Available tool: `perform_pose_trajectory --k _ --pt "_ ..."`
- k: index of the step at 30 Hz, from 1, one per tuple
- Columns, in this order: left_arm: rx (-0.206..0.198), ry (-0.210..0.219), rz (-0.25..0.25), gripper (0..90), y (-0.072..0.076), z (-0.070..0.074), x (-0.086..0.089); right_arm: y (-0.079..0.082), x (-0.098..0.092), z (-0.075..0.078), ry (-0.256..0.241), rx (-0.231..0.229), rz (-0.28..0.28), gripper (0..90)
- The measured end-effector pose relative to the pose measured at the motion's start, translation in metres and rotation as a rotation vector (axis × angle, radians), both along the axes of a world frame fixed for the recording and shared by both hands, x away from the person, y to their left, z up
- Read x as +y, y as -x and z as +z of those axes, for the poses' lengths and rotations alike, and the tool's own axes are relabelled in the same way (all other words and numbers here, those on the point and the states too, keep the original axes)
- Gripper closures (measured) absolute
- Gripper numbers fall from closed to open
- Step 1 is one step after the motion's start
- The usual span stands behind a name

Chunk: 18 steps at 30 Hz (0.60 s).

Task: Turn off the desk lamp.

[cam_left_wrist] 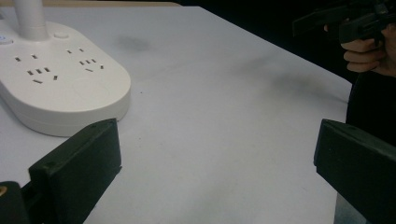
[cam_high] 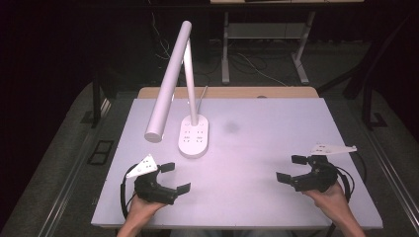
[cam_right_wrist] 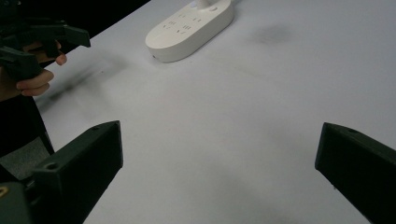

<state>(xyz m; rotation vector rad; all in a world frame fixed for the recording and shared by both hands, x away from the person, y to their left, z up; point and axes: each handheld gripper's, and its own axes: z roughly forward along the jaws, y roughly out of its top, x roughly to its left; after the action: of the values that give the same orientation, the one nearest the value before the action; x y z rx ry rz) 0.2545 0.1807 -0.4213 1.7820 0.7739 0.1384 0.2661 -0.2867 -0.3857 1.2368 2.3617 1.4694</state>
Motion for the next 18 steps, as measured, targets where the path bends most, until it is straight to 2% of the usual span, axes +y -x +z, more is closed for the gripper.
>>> perform_pose_trajectory --k 18 --pt "0.001 -0.001 -0.005 0.0 0.0 0.0 -0.001 -0.028 0.029 0.02 0.006 -0.01 0.057 0.9"
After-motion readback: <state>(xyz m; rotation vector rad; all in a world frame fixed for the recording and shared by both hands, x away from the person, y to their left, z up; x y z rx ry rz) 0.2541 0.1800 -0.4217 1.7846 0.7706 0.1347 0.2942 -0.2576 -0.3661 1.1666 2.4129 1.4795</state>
